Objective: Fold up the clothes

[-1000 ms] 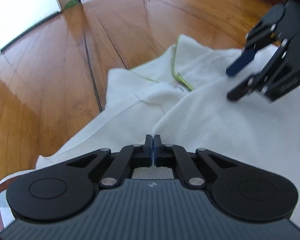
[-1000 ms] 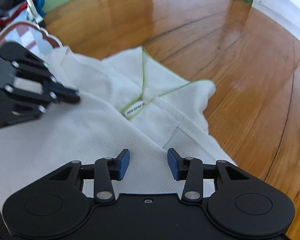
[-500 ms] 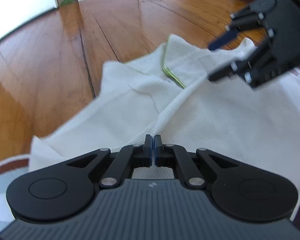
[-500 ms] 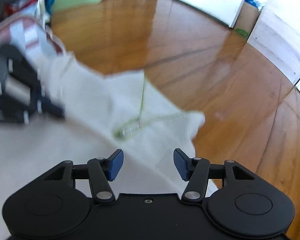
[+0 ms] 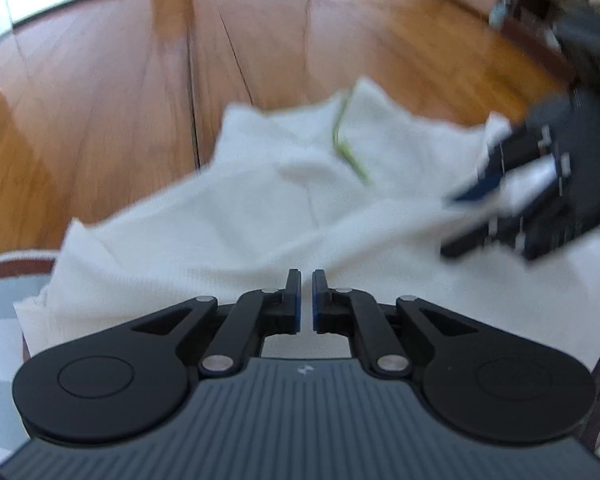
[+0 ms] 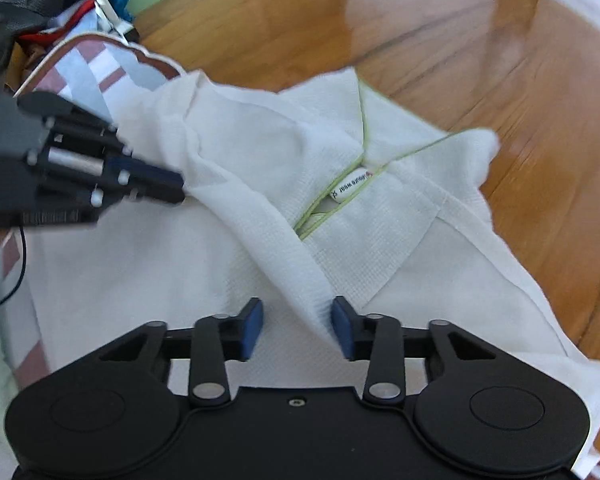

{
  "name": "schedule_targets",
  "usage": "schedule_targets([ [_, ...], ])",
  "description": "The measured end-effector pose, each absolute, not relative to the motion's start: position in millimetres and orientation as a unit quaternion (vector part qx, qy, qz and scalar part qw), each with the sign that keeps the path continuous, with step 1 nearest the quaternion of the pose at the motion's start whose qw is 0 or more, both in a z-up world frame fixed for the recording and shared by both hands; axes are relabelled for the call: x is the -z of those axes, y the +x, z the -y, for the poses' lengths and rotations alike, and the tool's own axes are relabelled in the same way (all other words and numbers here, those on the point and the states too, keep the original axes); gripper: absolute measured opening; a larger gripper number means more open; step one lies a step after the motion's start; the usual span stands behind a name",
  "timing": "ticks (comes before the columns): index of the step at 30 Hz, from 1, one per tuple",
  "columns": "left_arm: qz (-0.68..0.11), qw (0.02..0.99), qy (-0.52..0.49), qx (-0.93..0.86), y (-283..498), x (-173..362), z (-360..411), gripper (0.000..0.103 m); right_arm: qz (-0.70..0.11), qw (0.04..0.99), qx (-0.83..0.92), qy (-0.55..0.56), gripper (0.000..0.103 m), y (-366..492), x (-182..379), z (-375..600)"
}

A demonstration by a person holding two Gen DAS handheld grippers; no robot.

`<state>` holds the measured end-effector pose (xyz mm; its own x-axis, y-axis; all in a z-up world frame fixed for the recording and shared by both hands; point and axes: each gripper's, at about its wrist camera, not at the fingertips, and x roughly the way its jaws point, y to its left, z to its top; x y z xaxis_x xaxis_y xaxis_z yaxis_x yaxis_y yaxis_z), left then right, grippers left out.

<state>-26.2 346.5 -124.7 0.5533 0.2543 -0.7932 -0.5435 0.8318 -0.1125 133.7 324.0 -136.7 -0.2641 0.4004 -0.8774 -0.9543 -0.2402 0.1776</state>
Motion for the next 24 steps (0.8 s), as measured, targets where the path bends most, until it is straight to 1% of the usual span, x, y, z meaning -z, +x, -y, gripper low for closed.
schedule_targets([
  [3,-0.391,0.87,-0.188,-0.235,-23,118,-352,0.008,-0.348,0.504,-0.703,-0.363,0.035,127,135,-301],
  [5,-0.406,0.859,-0.207,-0.231,-16,122,-354,0.008,-0.345,0.502,-0.709,-0.355,0.038,122,131,-288],
  [6,-0.416,0.851,-0.214,-0.24,-13,127,-354,0.008,-0.358,0.496,-0.712,-0.344,0.038,123,131,-283],
  [8,-0.426,0.838,-0.225,-0.255,-12,140,-353,0.009,-0.384,0.487,-0.712,-0.33,0.044,125,136,-279],
  [11,-0.422,0.831,-0.243,-0.27,-18,154,-349,0.01,-0.403,0.485,-0.709,-0.317,0.046,136,140,-272],
  [15,-0.403,0.831,-0.264,-0.276,-35,154,-345,0.01,-0.448,0.481,-0.69,-0.302,0.048,155,142,-274],
  [16,-0.399,0.831,-0.271,-0.277,-39,153,-344,0.01,-0.456,0.485,-0.681,-0.304,0.05,161,142,-273],
  [18,-0.392,0.832,-0.278,-0.277,-44,153,-343,0.01,-0.468,0.498,-0.664,-0.305,0.05,173,140,-270],
  [20,-0.383,0.833,-0.286,-0.279,-49,154,-342,0.01,-0.465,0.525,-0.664,-0.26,0.05,191,129,-258],
  [24,-0.377,0.832,-0.296,-0.279,-49,155,-344,0.01,-0.491,0.575,-0.624,-0.196,0.05,223,118,-260],
])
